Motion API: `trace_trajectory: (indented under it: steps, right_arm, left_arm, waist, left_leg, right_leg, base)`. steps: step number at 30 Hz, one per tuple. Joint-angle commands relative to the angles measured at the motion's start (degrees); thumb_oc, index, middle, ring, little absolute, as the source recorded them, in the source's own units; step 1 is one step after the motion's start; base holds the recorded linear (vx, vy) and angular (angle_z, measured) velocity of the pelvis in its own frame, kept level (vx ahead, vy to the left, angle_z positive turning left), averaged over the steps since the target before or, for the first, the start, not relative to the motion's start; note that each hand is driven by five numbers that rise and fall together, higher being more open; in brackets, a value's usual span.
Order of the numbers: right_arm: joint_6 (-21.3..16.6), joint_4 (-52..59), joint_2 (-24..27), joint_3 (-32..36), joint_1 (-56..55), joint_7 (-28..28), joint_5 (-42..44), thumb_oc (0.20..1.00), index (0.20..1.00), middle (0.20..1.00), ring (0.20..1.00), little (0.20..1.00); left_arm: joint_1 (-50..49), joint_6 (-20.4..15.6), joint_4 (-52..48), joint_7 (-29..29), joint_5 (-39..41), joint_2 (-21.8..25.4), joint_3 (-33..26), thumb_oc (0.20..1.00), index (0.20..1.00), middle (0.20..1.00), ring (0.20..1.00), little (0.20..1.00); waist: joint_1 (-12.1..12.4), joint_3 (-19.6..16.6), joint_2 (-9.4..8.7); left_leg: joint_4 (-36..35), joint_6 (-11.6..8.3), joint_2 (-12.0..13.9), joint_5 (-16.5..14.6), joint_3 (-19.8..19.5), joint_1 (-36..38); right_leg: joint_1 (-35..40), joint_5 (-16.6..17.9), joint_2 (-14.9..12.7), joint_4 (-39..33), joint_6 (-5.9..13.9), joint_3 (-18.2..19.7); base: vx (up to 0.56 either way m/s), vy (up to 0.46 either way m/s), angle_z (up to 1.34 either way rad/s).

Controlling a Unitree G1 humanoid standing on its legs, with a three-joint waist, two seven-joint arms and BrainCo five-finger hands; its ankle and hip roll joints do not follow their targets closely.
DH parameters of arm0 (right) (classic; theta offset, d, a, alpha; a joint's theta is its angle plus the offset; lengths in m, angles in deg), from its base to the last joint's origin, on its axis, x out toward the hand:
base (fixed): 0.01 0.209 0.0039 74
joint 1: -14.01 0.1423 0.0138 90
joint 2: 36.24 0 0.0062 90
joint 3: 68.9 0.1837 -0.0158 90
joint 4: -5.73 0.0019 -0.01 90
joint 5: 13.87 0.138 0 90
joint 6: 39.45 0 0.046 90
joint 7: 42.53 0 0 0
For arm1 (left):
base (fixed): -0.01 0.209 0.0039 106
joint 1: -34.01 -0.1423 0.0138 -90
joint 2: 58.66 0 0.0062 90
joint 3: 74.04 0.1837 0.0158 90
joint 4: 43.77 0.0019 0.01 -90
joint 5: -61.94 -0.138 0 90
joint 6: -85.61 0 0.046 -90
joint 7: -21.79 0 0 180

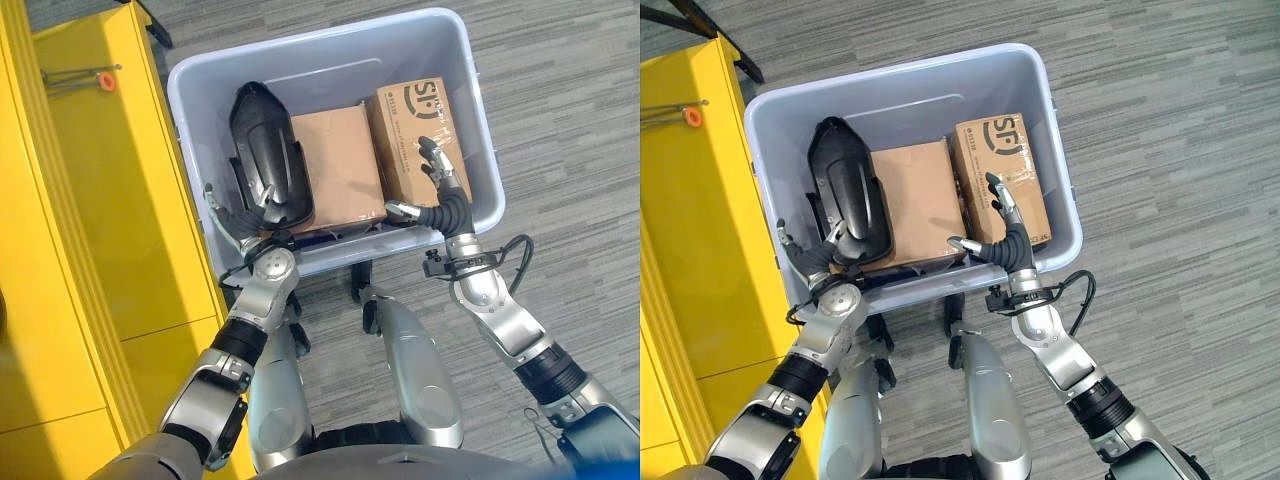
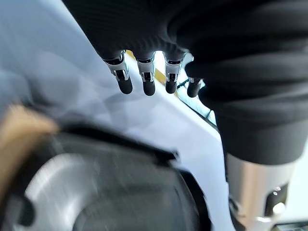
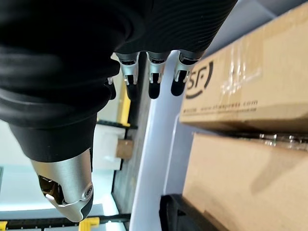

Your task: Move parts from the plastic box to the shelf.

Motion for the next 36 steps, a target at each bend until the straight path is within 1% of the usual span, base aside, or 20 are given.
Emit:
trace_trajectory:
  steps: [1, 4, 6, 10, 14, 16, 17, 21, 22, 25, 28, 30, 33, 34, 35, 36]
  right_arm:
    - [-4.2, 3.4, -2.5, 0.9, -0.1, -2.0, 0.4, 1.000, 1.000, 1.000, 1.000, 1.000]
    - [-3.6, 3.3, -2.7, 0.5, 0.6, -2.9, 1.1, 1.000, 1.000, 1.000, 1.000, 1.000]
    - [-3.2, 3.4, -2.7, 0.6, 0.9, -3.0, 1.6, 1.000, 1.000, 1.000, 1.000, 1.000]
    - [-2.5, 3.3, -2.5, 1.1, 1.3, -2.5, 2.6, 1.000, 1.000, 1.000, 1.000, 1.000]
    - [-2.2, 2.8, -2.7, 1.1, 2.2, -2.0, 2.9, 1.000, 1.000, 1.000, 1.000, 1.000]
    - [-1.9, 2.5, -2.9, 1.0, 2.5, -1.8, 3.3, 1.000, 1.000, 1.000, 1.000, 1.000]
    - [-2.1, 2.0, -2.9, 0.9, 2.9, -1.5, 4.1, 1.000, 1.000, 1.000, 1.000, 1.000]
    - [-2.1, 1.5, -3.1, 0.9, 3.5, -1.1, 4.7, 1.000, 1.000, 1.000, 1.000, 1.000]
    - [-1.9, 1.6, -3.1, 1.1, 3.6, -0.9, 5.1, 1.000, 1.000, 1.000, 1.000, 1.000]
    - [-1.2, 1.6, -3.3, 1.3, 3.7, -0.5, 5.7, 1.000, 1.000, 1.000, 1.000, 1.000]
    - [-0.9, 1.8, -3.5, 1.0, 3.6, -0.3, 6.4, 1.000, 1.000, 1.000, 1.000, 1.000]
    - [-0.4, 2.2, -3.5, 1.2, 3.1, 0.2, 6.7, 1.000, 1.000, 1.000, 1.000, 1.000]
    - [-0.6, 2.3, -3.4, 1.2, 2.7, 0.5, 7.1, 1.000, 1.000, 1.000, 1.000, 1.000]
    - [-1.2, 2.2, -3.3, 1.1, 2.2, 0.3, 7.2, 1.000, 1.000, 1.000, 1.000, 1.000]
    - [-1.2, 2.2, -3.3, 1.1, 2.2, 0.3, 7.2, 1.000, 1.000, 1.000, 1.000, 1.000]
    - [-1.3, 2.0, -3.4, 1.2, 2.0, 0.5, 7.2, 1.000, 1.000, 1.000, 1.000, 1.000]
  left_arm:
    - [1.5, -0.1, -0.6, -1.5, -2.7, 1.8, -0.7, 1.000, 1.000, 1.000, 1.000, 1.000]
    - [3.4, 0.3, 1.6, 1.2, -2.4, 1.5, -0.8, 1.000, 1.000, 1.000, 1.000, 1.000]
    - [5.2, 0.2, 3.3, 3.8, -4.5, 1.4, -0.3, 1.000, 1.000, 1.000, 1.000, 1.000]
    - [8.6, -0.1, 4.6, 6.5, -5.3, 1.7, 1.9, 1.000, 1.000, 1.000, 1.000, 1.000]
    - [11.6, -0.6, 6.8, 7.8, -4.7, 0.9, 3.2, 1.000, 1.000, 1.000, 1.000, 1.000]
    - [13.1, -0.1, 7.7, 8.4, -5.5, 0.7, 3.8, 1.000, 1.000, 1.000, 1.000, 1.000]
    - [15.4, 0.2, 9.3, 9.1, -4.2, 0.7, 4.6, 1.000, 1.000, 1.000, 1.000, 1.000]
    - [18.7, 0.6, 12.4, 10.3, -3.3, 0.5, 5.1, 1.000, 1.000, 1.000, 1.000, 1.000]
    - [19.8, 0.7, 13.3, 10.6, -2.0, 0.4, 5.3, 1.000, 1.000, 1.000, 1.000, 1.000]
    - [22.1, 1.8, 15.7, 10.0, 0.3, 0.5, 5.4, 1.000, 1.000, 1.000, 1.000, 1.000]
    - [24.0, 1.6, 17.6, 12.5, 0.3, 0.8, 5.4, 1.000, 1.000, 1.000, 1.000, 1.000]
    - [25.5, 2.2, 18.5, 14.5, -2.7, 1.0, 6.3, 1.000, 1.000, 1.000, 1.000, 1.000]
    - [26.0, 2.5, 18.7, 14.9, -2.7, 0.8, 7.1, 1.000, 1.000, 1.000, 1.000, 1.000]
    - [25.1, 1.7, 18.3, 13.4, -2.5, 0.4, 7.4, 1.000, 1.000, 1.000, 1.000, 1.000]
    - [25.0, 1.7, 18.2, 13.3, -2.4, 0.3, 7.4, 1.000, 1.000, 1.000, 1.000, 1.000]
    - [24.2, 1.3, 17.9, 11.9, -1.7, 0.0, 7.2, 1.000, 1.000, 1.000, 1.000, 1.000]
  waist:
    - [1.0, -2.3, -3.11]
    - [0.7, -2.3, -3.76]
    - [0.2, -2.3, -4.25]
    - [-0.8, -2.3, -4.87]
    - [-1.8, -2.3, -5.32]
    - [-2.3, -2.3, -5.55]
    - [-2.8, -2.3, -6.05]
    - [-3.7, -2.3, -6.64]
    - [-4.0, -2.3, -6.88]
    - [-4.8, -2.3, -7.37]
    - [-5.3, -2.3, -8.03]
    - [-5.8, -2.3, -8.55]
    - [-5.9, -2.3, -8.71]
    - [-5.9, -2.3, -8.58]
    - [-5.9, -2.3, -8.54]
    - [-5.8, -2.3, -8.36]
  left_leg:
    - [5.4, -3.61, 5.6, -2.3, 1.2, -1.4]
    - [5.8, -3.56, 5.8, -2.5, 1.4, -1.9]
    - [6.5, -3.53, 6.0, -2.7, 1.6, -2.7]
    - [8.1, -3.45, 6.2, -3.1, 1.8, -4.3]
    - [9.4, -3.45, 6.5, -3.6, 2.2, -5.7]
    - [10.0, -3.52, 6.7, -3.8, 2.4, -6.2]
    - [11.2, -3.56, 7.0, -4.2, 2.5, -7.1]
    - [12.9, -3.54, 7.3, -4.9, 3.0, -8.3]
    - [13.7, -3.54, 7.4, -5.1, 3.2, -9.0]
    - [15.9, -3.71, 7.8, -5.6, 3.3, -10.4]
    - [17.3, -3.70, 8.2, -6.2, 3.4, -11.5]
    - [18.1, -3.67, 8.5, -6.5, 3.5, -12.2]
    - [18.5, -3.59, 8.5, -6.9, 3.4, -12.7]
    - [18.6, -3.54, 8.2, -7.1, 3.1, -13.0]
    - [18.6, -3.54, 8.2, -7.1, 3.1, -13.0]
    - [18.6, -3.60, 8.1, -7.0, 3.0, -12.9]
  right_leg:
    - [-0.4, -4.0, -0.9, 2.0, 5.03, 1.9]
    - [-0.8, -3.9, -0.7, 2.1, 5.10, 1.8]
    - [-1.6, -3.8, -0.6, 2.5, 5.15, 1.8]
    - [-3.2, -3.5, -0.3, 3.1, 5.18, 2.0]
    - [-4.6, -3.4, -0.1, 3.7, 5.28, 2.3]
    - [-5.0, -3.4, 0.0, 3.9, 5.24, 2.4]
    - [-5.9, -3.4, -0.1, 4.6, 5.24, 2.3]
    - [-6.9, -3.4, 0.0, 5.1, 5.23, 2.4]
    - [-7.5, -3.4, -0.1, 5.6, 5.27, 2.3]
    - [-8.7, -3.6, -0.1, 6.7, 5.31, 2.3]
    - [-9.5, -3.8, -0.3, 7.4, 5.29, 2.0]
    - [-10.2, -3.7, -0.2, 7.8, 5.27, 2.0]
    - [-10.6, -3.7, -0.2, 8.0, 5.21, 1.9]
    - [-10.9, -3.7, -0.2, 8.1, 5.17, 2.1]
    - [-10.9, -3.8, -0.2, 8.1, 5.17, 2.1]
    - [-10.7, -3.8, -0.1, 7.9, 5.17, 2.2]
  base:
    - [-0.01, -0.065, 0.06]
    - [0.00, -0.063, 0.02]
    - [0.01, -0.069, 0.01]
    - [0.01, -0.059, -0.02]
    - [0.01, -0.041, -0.07]
    - [0.02, -0.062, -0.10]
    - [0.02, -0.078, -0.09]
    - [0.02, -0.064, -0.10]
    - [0.01, -0.061, -0.04]
    - [0.02, -0.065, -0.04]
    - [0.02, -0.066, -0.02]
    - [0.02, -0.077, -0.01]
    - [0.02, -0.045, -0.01]
    - [0.02, -0.036, -0.03]
    - [0.00, 0.000, 0.00]
    - [0.00, 0.000, 0.00]
